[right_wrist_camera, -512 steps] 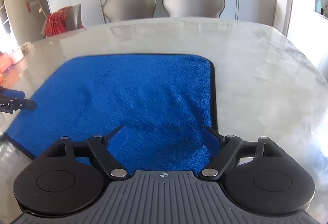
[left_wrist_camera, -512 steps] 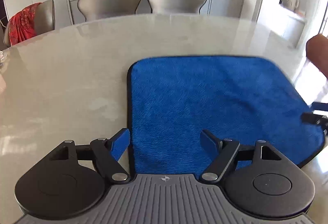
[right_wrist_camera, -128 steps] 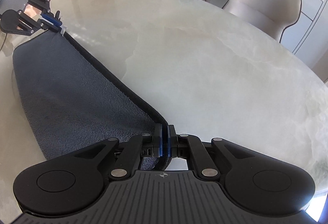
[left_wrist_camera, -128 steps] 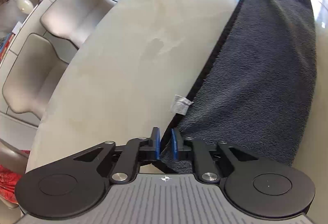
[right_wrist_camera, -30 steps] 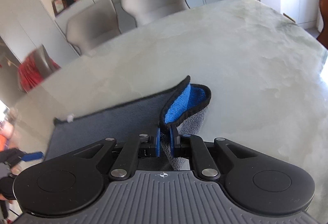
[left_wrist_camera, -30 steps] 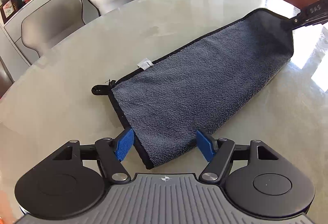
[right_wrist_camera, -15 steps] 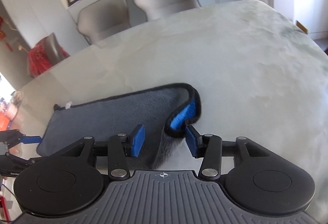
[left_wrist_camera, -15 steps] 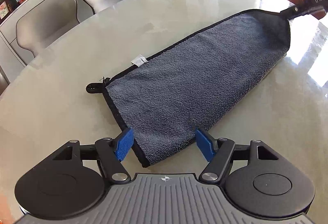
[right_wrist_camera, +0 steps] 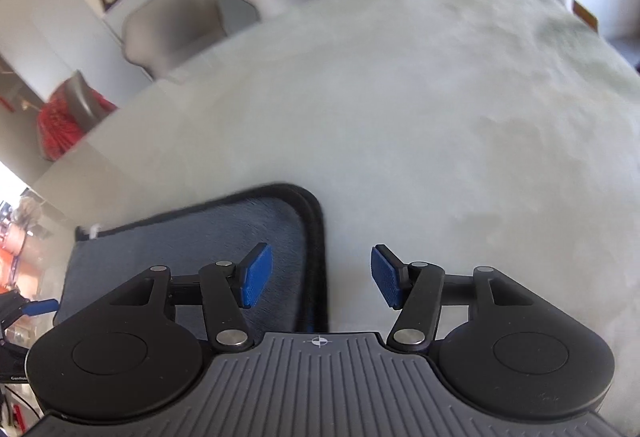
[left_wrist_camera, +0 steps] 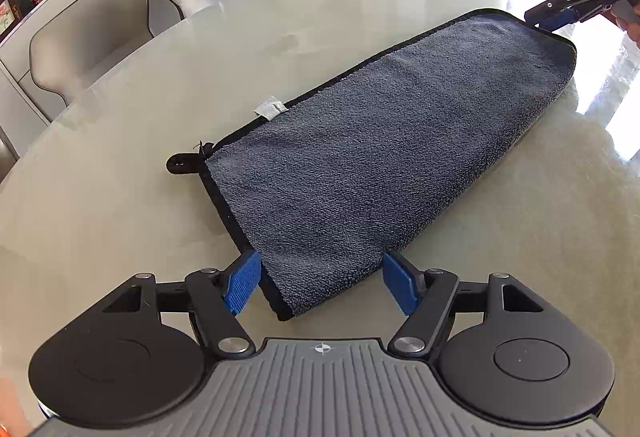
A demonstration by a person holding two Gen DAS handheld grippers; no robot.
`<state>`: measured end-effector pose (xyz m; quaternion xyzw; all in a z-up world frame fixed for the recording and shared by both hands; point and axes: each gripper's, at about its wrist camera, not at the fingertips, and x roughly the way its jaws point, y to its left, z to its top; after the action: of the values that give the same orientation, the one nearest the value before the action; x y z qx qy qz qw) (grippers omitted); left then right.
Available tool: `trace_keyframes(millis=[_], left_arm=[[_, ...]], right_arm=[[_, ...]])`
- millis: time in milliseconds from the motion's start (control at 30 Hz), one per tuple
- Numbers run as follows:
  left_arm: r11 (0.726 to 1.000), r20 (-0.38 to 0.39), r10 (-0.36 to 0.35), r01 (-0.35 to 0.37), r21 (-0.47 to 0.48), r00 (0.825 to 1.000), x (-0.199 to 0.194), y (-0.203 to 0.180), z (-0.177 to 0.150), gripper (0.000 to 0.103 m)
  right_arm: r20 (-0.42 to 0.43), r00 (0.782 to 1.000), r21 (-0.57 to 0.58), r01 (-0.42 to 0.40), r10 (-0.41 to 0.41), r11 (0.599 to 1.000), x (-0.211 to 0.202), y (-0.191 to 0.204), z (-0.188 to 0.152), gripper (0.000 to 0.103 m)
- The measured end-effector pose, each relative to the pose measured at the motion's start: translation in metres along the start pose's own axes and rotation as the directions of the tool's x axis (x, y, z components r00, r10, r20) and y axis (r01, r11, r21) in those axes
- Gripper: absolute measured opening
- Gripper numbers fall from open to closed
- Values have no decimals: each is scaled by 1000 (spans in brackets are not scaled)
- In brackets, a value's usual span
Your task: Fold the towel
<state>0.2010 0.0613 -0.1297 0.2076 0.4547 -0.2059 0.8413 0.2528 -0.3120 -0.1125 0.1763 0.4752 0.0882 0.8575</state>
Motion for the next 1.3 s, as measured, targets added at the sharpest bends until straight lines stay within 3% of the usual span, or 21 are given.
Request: trace_keyframes(millis=[100, 167, 300, 333, 400, 633, 800, 900, 967, 1067, 1200, 1300], left_arm=[[1000, -1, 0, 0, -2, 1000, 1, 0, 1, 72], [1000, -2, -1, 1, -5, 1000, 1, 1, 2, 72], [1000, -5, -3, 3, -5, 1000, 1, 2, 2, 73], [1000, -5, -3, 3, -5, 1000, 1, 2, 2, 73], [1000, -5, -3, 3, -5, 1000, 1, 2, 2, 73], [1000, -7, -2, 2, -4, 1000, 1, 2, 3, 74], [1000, -8, 1, -1, 5, 1000, 0, 0, 2, 73], [1000, -7, 0, 0, 4, 1000, 0, 0, 3, 73], [1000, -8, 1, -1, 6, 1000, 1, 0, 3, 73], [1000, -5, 4, -4, 8, 1000, -1, 0, 3, 73], [1000, 17, 0, 1, -19, 1000, -7, 5, 3, 73], [999, 37, 0, 2, -42, 999, -11, 9, 4, 73]], right_arm=[[-73, 982, 81, -167, 173, 983, 4, -8, -2, 58], [-69, 975, 129, -202, 212, 971, 5, -15, -1, 59], [-45, 943, 291, -304, 330, 907, 11, -40, 1, 57], [-39, 942, 287, -309, 334, 907, 11, -41, 2, 52], [-38, 942, 226, -318, 334, 921, 11, -38, 1, 9], [-69, 967, 129, -237, 247, 963, 15, -25, 2, 11], [-65, 985, 57, -155, 158, 986, 7, -21, 2, 24], [-78, 984, 17, -158, 158, 987, 8, -12, 1, 30], [-79, 984, -1, -162, 161, 987, 10, -5, 0, 30], [-76, 987, -39, -143, 140, 989, 13, 7, 0, 12], [-7, 958, 54, -286, 287, 957, 1, 7, 1, 11], [15, 946, 73, -325, 325, 943, -7, 14, 4, 11]])
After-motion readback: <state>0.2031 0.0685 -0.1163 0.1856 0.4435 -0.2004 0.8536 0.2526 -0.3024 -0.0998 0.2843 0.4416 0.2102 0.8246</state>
